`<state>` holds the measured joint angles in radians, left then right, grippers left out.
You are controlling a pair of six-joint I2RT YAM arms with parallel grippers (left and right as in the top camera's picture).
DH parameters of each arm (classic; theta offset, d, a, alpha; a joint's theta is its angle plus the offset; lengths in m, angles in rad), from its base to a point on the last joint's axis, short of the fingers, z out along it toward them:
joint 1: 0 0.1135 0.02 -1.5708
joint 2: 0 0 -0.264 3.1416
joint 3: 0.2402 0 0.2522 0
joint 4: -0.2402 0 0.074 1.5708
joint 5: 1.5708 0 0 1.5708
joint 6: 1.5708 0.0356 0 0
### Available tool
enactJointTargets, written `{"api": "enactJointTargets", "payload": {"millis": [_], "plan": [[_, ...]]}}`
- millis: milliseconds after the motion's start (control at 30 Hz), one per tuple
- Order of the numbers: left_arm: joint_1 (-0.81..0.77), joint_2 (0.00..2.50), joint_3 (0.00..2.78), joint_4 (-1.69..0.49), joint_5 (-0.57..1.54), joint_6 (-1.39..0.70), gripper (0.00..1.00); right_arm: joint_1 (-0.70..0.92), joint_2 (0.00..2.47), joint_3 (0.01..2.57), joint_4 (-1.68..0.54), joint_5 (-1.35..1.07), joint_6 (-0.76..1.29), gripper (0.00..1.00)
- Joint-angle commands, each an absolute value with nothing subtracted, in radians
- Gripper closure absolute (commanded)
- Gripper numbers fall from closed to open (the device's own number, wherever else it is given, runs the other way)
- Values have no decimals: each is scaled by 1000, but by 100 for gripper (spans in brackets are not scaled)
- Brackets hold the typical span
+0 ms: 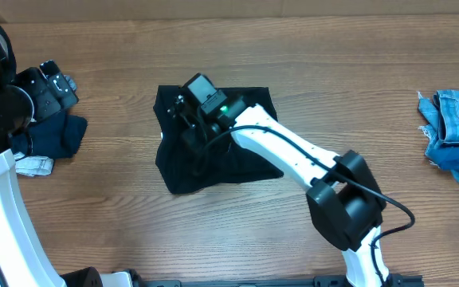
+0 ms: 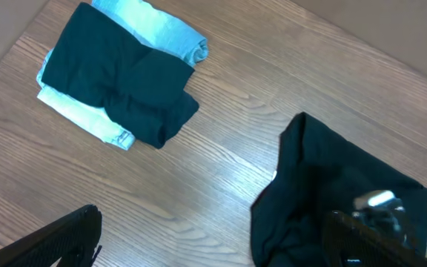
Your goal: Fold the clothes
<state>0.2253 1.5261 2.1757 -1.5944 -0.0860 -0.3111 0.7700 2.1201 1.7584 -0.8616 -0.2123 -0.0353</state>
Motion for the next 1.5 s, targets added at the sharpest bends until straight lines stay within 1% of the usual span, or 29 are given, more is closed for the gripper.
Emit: {"api": "enactJointTargets", "payload": {"millis": [0,33,67,200,333,400,433,467,533,667,767,867,1000,1067,1133,1167,1233,1433,1467], "plan": [[231,1516,2194,-1595,-77,-292,1,788,2089,1801,-841,-249,-27,41],[231,1516,2194,-1595,-77,-292,1,788,2084,1815,-851,-249,-26,38],[231,1516,2194,-1595,-77,-292,1,788,2081,1830,-866,-249,-26,37],[231,1517,2193,-1597,-77,-292,1,760,2077,1893,-965,-224,-26,44],[231,1517,2193,-1597,-77,-292,0,651,2070,1943,-1065,-220,25,49],[230,1517,2193,-1598,-77,-292,0,582,2079,1940,-1108,-243,43,74],[231,1517,2193,-1597,-77,-292,0,553,2087,1931,-1114,-257,51,83],[230,1517,2193,-1597,-77,-292,0,529,2093,1916,-1112,-265,57,90],[230,1517,2193,-1597,-77,-292,0,491,2112,1867,-1095,-281,67,96],[229,1517,2193,-1596,-78,-292,0,490,2155,1777,-1078,-401,79,96],[229,1517,2193,-1596,-77,-292,0,562,2159,1699,-997,-413,80,96],[229,1517,2193,-1597,-77,-292,0,622,2159,1684,-978,-414,79,96],[229,1517,2193,-1596,-77,-292,0,728,2126,1684,-1066,-477,-12,96],[229,1517,2193,-1596,-77,-292,0,798,2085,1684,-1121,-471,-57,96],[229,1517,2193,-1595,-77,-292,0,830,2056,1684,-1141,-413,-57,96],[229,1517,2193,-1595,-77,-292,0,836,2030,1684,-1150,-328,-56,96],[229,1517,2193,-1592,-77,-292,0,830,1997,1684,-1147,-246,-56,96],[229,1517,2193,-1586,-77,-292,0,776,1972,1682,-1098,-237,-44,96],[229,1517,2193,-1583,-77,-292,0,775,1995,1676,-1051,-249,-5,96]]}}
